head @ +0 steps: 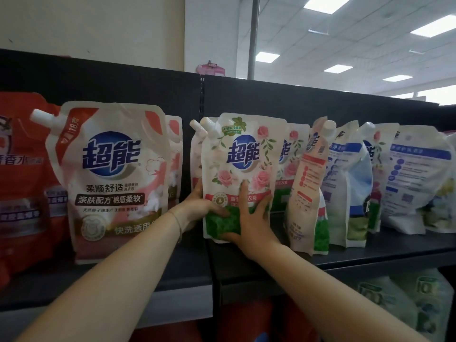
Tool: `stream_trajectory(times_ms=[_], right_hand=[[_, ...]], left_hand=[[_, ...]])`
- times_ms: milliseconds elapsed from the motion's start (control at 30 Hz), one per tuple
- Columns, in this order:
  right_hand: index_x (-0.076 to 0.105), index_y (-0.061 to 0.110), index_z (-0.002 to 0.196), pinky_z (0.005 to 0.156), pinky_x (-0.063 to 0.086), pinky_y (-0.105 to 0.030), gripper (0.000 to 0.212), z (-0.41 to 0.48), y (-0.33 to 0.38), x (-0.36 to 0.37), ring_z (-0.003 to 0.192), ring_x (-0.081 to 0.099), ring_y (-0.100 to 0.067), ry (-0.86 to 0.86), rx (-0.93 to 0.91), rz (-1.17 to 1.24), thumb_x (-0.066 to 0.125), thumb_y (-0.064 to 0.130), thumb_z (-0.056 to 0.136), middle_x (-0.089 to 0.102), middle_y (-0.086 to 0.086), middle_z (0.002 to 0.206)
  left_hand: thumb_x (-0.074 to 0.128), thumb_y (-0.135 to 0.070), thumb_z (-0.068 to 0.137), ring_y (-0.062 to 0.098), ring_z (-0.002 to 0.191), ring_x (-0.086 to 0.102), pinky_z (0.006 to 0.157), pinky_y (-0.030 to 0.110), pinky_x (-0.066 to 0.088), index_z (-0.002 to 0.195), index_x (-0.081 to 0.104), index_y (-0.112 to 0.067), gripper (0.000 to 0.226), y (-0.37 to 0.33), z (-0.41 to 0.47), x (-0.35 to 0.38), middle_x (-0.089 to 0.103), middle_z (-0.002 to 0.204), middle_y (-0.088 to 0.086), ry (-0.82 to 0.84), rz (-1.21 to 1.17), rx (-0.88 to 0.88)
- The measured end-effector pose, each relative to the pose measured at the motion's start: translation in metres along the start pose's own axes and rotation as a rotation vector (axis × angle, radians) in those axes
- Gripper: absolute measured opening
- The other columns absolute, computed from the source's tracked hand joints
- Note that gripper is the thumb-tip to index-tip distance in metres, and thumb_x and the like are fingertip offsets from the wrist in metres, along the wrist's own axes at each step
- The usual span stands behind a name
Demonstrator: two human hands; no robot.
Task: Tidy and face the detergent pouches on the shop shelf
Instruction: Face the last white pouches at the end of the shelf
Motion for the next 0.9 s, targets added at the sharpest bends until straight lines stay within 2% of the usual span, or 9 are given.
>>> stream_trajectory(times_ms=[67,167,267,400,533,600,700,767,900], right_hand=[[-0.042,0.046,0.124,0.113,0.018,-0.055,0.117,0.003,0.000,0.001,0.141,-0.012,-0.049,-0.018,0.007,0.010,0.068,0.042,0.085,-0.043,-0.028,0.142],[-0.043,0.054,0.114,0.113,0.018,-0.056,0.118,0.008,-0.001,0.000,0.141,-0.012,-0.049,-0.045,-0.007,0.058,0.071,0.040,0.083,-0.044,-0.026,0.142],[-0.044,0.053,0.113,0.113,0.017,-0.057,0.122,0.016,-0.001,0.001,0.141,-0.010,-0.050,-0.084,-0.024,0.064,0.073,0.039,0.081,-0.041,-0.027,0.144],[-0.042,0.058,0.118,0.113,0.019,-0.053,0.124,0.021,-0.010,0.004,0.143,-0.008,-0.045,-0.170,-0.059,0.120,0.074,0.038,0.081,-0.042,-0.019,0.146],[-0.033,0.065,0.126,0.114,0.025,-0.051,0.127,0.022,-0.021,0.001,0.145,0.000,-0.041,-0.244,-0.095,0.180,0.080,0.035,0.076,-0.039,-0.011,0.150],[-0.028,0.067,0.128,0.112,0.030,-0.051,0.127,0.022,-0.023,-0.001,0.145,0.006,-0.041,-0.263,-0.099,0.207,0.081,0.035,0.073,-0.035,-0.009,0.152],[-0.020,0.067,0.132,0.107,0.037,-0.055,0.123,0.020,-0.026,-0.002,0.144,0.013,-0.042,-0.274,-0.100,0.248,0.083,0.039,0.070,-0.028,-0.008,0.155],[-0.014,0.063,0.136,0.102,0.043,-0.054,0.120,0.019,-0.028,-0.004,0.142,0.020,-0.043,-0.288,-0.093,0.241,0.083,0.040,0.069,-0.022,-0.010,0.156],[-0.013,0.048,0.142,0.094,0.049,-0.049,0.113,0.017,-0.028,-0.009,0.134,0.032,-0.043,-0.328,-0.061,0.159,0.076,0.046,0.073,-0.010,-0.016,0.157]], left_hand=[[0.087,0.003,0.046,0.024,0.110,0.063,0.091,0.043,0.053,0.134,0.047,-0.026,0.101,-0.002,0.002,-0.002,0.070,0.113,0.001,0.014,0.043,0.012],[0.094,-0.015,0.032,0.021,0.110,0.062,0.094,0.046,0.052,0.134,0.043,-0.023,0.114,-0.007,0.000,-0.012,0.067,0.116,0.000,-0.096,0.143,0.058],[0.093,-0.013,0.045,0.018,0.110,0.056,0.096,0.041,0.049,0.135,0.034,-0.020,0.108,-0.018,-0.007,-0.021,0.058,0.120,-0.003,-0.283,0.292,0.150],[0.092,-0.018,0.053,0.021,0.116,0.053,0.099,0.042,0.047,0.128,0.035,-0.020,0.094,-0.012,-0.016,-0.017,0.053,0.124,0.001,-0.457,0.352,0.228],[0.091,-0.032,0.052,0.018,0.126,0.044,0.104,0.043,0.043,0.136,0.025,-0.025,0.107,-0.011,-0.024,-0.012,0.041,0.137,0.002,-0.539,0.491,0.381],[0.089,-0.034,0.056,0.013,0.129,0.033,0.106,0.041,0.037,0.140,0.018,-0.024,0.110,-0.025,-0.036,-0.005,0.032,0.143,0.004,-0.599,0.703,0.543],[0.085,-0.042,0.060,0.025,0.138,0.020,0.109,0.050,0.029,0.141,0.014,-0.020,0.109,-0.043,-0.056,0.012,0.017,0.150,0.012,-0.690,1.066,0.788],[0.077,-0.046,0.065,0.029,0.140,0.018,0.109,0.051,0.027,0.145,0.015,-0.018,0.105,-0.044,-0.059,0.023,0.013,0.152,0.009,-0.665,1.269,0.910],[0.062,-0.039,0.084,0.025,0.137,0.031,0.100,0.041,0.027,0.141,0.038,-0.016,0.066,-0.035,-0.052,0.049,0.039,0.148,0.007,-0.460,1.731,1.083]])
Point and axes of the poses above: each hand's wrist, its own z-axis towards the middle knuckle, its own x-axis out of the palm, y = z × x, the point moved 8 cm from there along z, towards the middle knuckle
